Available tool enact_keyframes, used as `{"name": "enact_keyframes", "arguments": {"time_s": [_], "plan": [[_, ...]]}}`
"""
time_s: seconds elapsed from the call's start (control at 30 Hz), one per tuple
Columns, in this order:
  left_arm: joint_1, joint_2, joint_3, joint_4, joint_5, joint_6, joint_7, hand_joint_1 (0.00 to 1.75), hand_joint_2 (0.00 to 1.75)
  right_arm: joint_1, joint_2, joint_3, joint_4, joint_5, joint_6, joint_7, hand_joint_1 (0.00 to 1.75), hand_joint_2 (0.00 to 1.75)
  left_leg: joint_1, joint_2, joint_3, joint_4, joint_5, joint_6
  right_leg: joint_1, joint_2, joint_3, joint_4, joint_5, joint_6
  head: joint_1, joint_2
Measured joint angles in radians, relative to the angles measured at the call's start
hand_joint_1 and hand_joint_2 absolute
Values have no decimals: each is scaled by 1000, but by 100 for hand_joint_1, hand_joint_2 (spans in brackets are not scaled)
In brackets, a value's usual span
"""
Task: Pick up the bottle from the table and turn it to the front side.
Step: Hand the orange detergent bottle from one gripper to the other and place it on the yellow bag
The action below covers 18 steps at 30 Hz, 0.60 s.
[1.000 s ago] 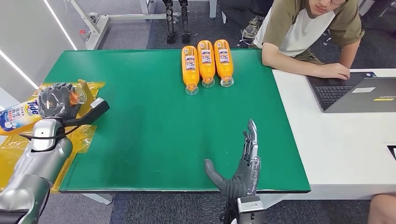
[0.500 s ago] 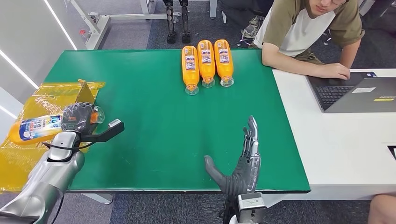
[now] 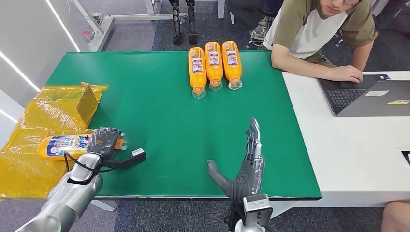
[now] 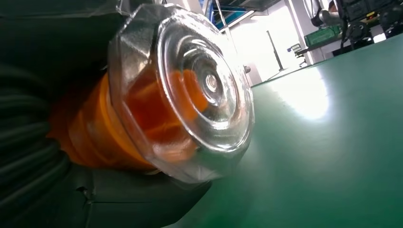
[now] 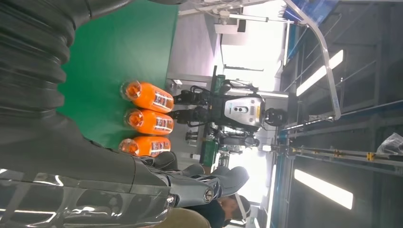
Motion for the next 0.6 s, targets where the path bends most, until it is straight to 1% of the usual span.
{"name": "enact_keyframes", "arguments": {"time_s": [0.07,0.1,0.2,0.23,0.37,0.43,0.53,0.6], "plan": [[-1,-5,0,2,1,-6,0,175,175,-1,0,0,3,0,3,0,0,175,0,0,0,0,0,0,0,0,0,0,0,0,0,0],[-1,-6,0,2,3,-10,0,165,175,-1,0,0,4,0,5,0,0,175,0,0,0,0,0,0,0,0,0,0,0,0,0,0],[-1,-10,0,4,16,-26,8,34,175,-3,1,0,7,1,12,0,0,175,0,0,0,0,0,0,0,0,0,0,0,0,0,0],[-1,-11,1,4,24,-33,13,0,175,-3,1,0,8,2,13,0,0,175,0,0,0,0,0,0,0,0,0,0,0,0,0,0],[1,-22,19,7,80,-60,21,0,175,-5,3,0,13,3,17,0,0,175,0,0,0,0,0,0,0,0,0,0,0,0,0,0],[-5,-28,43,7,119,-96,15,0,175,-6,3,0,14,4,22,0,0,175,0,0,0,0,0,0,0,0,0,0,0,0,0,0],[-26,-36,97,7,190,-206,-23,0,175,-6,4,-1,15,3,32,0,0,175,0,-1,2,-1,0,0,0,-1,2,0,0,0,0,0],[-40,-39,138,7,242,-288,-66,0,175,-6,5,-4,15,3,40,0,0,175,0,-1,4,-1,0,0,0,-1,3,0,0,0,0,0]]}}
